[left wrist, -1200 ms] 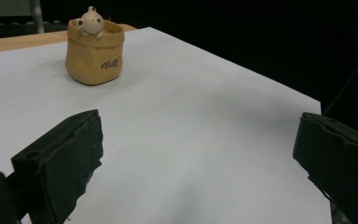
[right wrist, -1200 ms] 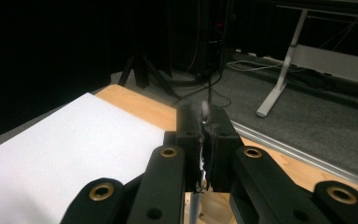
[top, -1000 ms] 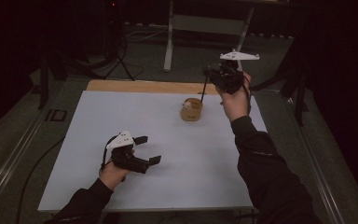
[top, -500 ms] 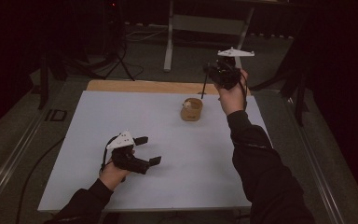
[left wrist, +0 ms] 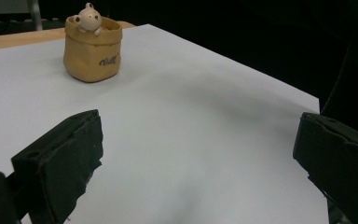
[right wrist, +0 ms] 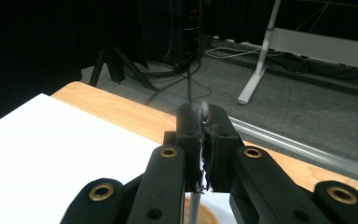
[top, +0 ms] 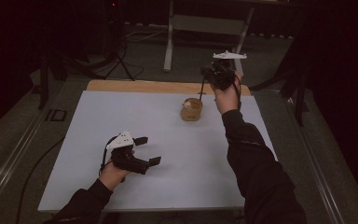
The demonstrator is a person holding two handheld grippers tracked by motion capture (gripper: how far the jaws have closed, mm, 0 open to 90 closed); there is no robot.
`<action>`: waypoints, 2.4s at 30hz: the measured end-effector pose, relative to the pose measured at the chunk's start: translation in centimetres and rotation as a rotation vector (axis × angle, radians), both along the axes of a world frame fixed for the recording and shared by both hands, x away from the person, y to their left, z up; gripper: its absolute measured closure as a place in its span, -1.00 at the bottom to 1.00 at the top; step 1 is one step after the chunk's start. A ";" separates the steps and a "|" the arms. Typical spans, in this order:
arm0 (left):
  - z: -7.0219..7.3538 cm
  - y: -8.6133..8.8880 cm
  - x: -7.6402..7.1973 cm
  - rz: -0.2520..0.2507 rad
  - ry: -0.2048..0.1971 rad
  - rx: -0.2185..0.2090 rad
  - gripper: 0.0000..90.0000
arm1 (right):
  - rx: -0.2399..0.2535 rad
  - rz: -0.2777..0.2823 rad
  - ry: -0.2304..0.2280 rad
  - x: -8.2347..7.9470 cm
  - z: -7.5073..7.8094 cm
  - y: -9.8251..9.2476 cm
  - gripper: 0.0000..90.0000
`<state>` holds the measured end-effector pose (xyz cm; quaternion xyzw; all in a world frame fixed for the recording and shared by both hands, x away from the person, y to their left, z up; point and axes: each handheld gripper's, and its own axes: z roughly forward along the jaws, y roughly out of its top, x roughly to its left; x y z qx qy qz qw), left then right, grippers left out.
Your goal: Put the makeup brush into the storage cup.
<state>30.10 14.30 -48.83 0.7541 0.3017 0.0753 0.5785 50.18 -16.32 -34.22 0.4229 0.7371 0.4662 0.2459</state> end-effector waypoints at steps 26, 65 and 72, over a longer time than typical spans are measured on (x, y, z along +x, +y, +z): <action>-0.1 0.1 0.0 -0.004 0.019 -0.004 -0.96 | -0.015 -0.025 0.057 1.2 -4.1 1.2 0.90; -0.1 0.2 0.0 -0.029 0.036 -0.035 -0.96 | -0.058 0.020 0.106 1.5 -6.5 1.6 -0.28; -0.2 0.1 0.0 -0.031 0.039 -0.024 -0.96 | -0.035 0.070 0.132 1.0 -5.9 1.1 -0.75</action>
